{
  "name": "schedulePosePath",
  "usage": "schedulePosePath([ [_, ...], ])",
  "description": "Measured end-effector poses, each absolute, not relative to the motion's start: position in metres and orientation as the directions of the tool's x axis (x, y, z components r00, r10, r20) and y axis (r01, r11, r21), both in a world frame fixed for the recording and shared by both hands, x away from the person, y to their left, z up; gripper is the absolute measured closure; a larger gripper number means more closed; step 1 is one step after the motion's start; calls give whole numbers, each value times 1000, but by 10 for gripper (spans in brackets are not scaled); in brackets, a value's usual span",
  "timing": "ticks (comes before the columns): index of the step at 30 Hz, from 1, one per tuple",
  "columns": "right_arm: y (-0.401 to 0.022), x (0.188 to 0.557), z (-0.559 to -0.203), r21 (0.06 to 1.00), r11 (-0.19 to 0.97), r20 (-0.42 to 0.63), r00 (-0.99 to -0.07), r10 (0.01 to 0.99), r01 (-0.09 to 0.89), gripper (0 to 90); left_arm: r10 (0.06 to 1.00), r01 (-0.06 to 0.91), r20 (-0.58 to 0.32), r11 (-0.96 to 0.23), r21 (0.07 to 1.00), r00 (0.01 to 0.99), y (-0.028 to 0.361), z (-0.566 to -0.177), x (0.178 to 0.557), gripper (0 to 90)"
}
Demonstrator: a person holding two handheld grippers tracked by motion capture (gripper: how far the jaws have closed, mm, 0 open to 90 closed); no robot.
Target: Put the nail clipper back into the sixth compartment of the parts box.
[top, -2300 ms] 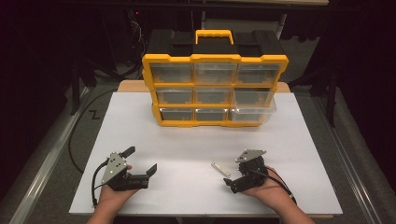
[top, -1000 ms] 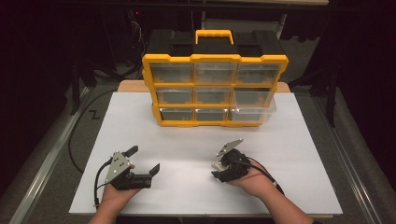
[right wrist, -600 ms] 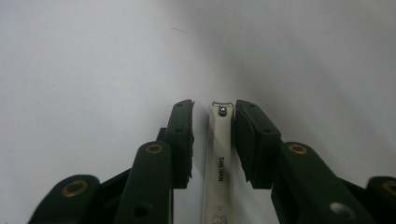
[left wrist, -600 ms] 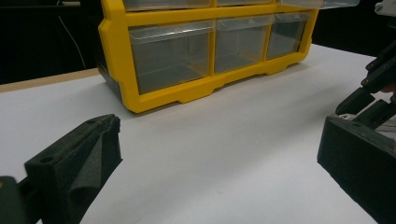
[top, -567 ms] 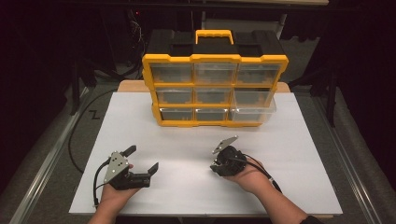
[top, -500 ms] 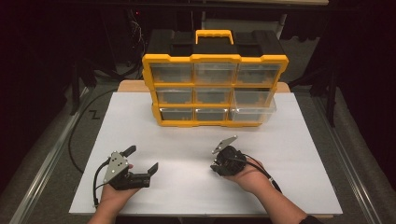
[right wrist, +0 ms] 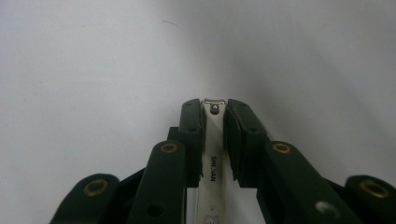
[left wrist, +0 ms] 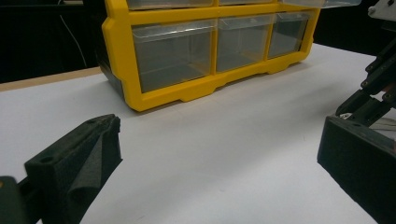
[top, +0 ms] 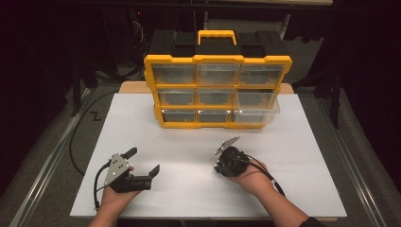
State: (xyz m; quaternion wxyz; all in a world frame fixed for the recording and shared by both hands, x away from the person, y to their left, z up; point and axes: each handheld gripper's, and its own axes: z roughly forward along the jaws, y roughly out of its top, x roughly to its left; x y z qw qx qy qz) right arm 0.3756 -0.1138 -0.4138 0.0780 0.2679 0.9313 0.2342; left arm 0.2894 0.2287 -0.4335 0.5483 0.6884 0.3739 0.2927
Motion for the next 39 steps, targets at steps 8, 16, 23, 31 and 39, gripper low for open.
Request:
schedulePosePath([
  [8,-115,377,-414,477,752,-10,-852,523,455,798,834,191,-5,-121,974,552,228,-433,289,3],
  [16,-115,379,-412,469,757,-3,-856,516,455,799,834,192,-4,-122,974,551,228,-434,290,4],
  [23,-117,379,-406,456,777,-21,-867,498,435,799,834,191,-2,-124,974,551,228,-434,291,3],
  [31,-121,378,-399,442,795,-16,-883,470,415,799,835,189,1,-126,974,551,229,-434,290,3],
  [39,-131,378,-395,418,809,-1,-890,456,414,799,833,187,11,-136,973,553,228,-434,290,3],
])
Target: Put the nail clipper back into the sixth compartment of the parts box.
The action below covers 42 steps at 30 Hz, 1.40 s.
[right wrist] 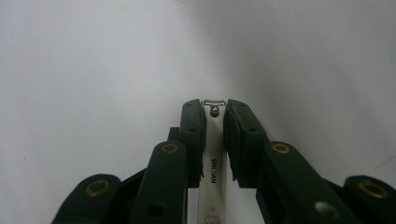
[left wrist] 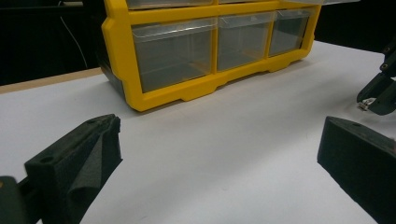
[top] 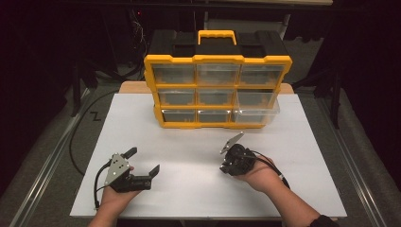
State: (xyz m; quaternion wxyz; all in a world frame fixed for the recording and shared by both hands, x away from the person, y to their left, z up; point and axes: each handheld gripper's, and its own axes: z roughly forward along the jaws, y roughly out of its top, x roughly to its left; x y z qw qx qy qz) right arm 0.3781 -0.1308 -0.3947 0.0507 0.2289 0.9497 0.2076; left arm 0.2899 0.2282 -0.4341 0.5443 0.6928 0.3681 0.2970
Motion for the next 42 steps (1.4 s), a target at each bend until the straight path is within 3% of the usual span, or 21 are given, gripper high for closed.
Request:
schedulePosePath([
  [42,-192,376,-371,340,827,19,-882,471,449,797,831,179,32,-157,971,555,229,-435,289,3],
])
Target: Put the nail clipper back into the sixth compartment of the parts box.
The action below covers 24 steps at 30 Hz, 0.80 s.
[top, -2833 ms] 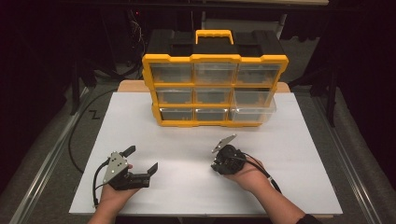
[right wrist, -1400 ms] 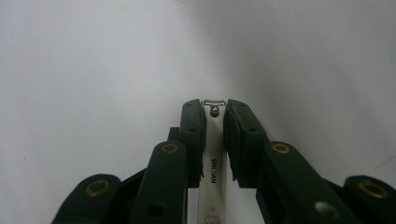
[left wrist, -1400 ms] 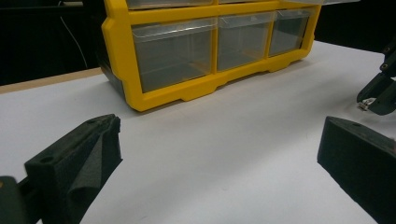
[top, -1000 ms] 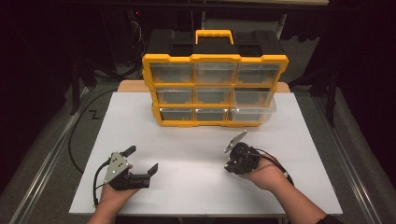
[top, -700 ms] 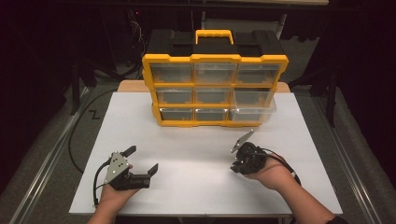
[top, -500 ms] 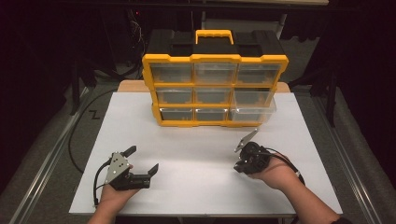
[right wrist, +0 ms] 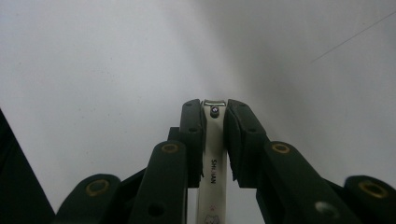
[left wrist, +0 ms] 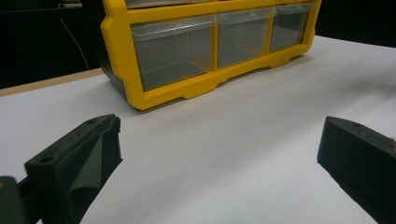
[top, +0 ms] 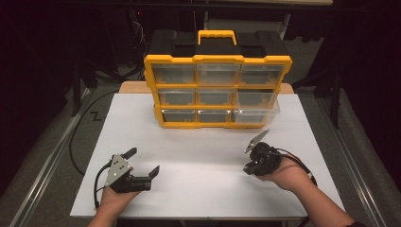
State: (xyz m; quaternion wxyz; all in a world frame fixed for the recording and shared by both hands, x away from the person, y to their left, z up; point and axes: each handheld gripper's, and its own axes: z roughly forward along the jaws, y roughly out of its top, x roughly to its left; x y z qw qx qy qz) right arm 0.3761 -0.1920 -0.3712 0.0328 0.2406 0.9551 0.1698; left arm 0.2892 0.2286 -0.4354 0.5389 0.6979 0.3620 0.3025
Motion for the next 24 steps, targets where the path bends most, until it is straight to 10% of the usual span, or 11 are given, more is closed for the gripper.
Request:
schedulePosePath([
  [24,-196,383,-345,320,839,27,-889,457,441,798,832,184,29,-156,970,554,229,-436,289,4],
])
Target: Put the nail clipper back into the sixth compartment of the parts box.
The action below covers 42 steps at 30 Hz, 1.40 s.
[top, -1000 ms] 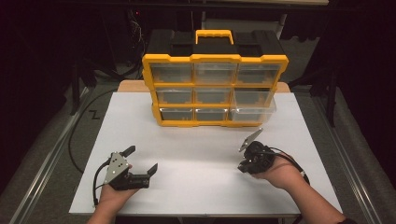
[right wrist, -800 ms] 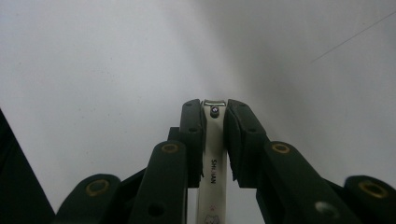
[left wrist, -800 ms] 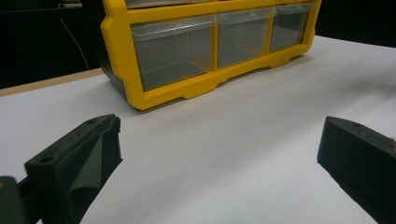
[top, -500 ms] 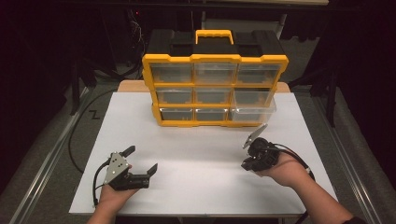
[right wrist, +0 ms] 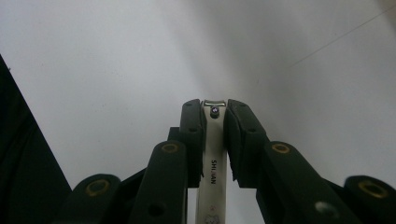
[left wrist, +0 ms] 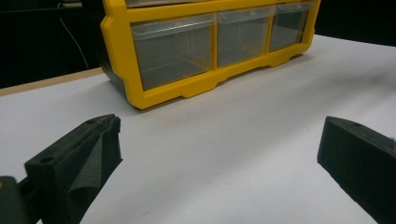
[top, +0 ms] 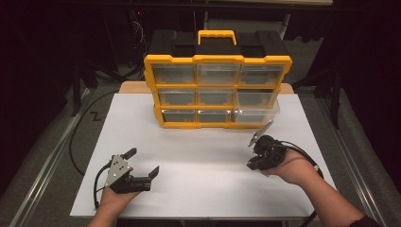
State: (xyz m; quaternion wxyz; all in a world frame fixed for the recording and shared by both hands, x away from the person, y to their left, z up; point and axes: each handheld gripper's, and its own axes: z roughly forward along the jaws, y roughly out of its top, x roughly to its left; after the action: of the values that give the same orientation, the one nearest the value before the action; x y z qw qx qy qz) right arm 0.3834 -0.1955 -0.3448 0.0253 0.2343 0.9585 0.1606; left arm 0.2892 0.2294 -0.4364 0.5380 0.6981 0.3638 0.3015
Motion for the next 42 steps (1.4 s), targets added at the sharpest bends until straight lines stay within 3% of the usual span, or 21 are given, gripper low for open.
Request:
schedulePosePath([
  [42,-192,397,-293,325,853,4,-903,430,408,798,830,182,26,-153,971,557,231,-436,288,3],
])
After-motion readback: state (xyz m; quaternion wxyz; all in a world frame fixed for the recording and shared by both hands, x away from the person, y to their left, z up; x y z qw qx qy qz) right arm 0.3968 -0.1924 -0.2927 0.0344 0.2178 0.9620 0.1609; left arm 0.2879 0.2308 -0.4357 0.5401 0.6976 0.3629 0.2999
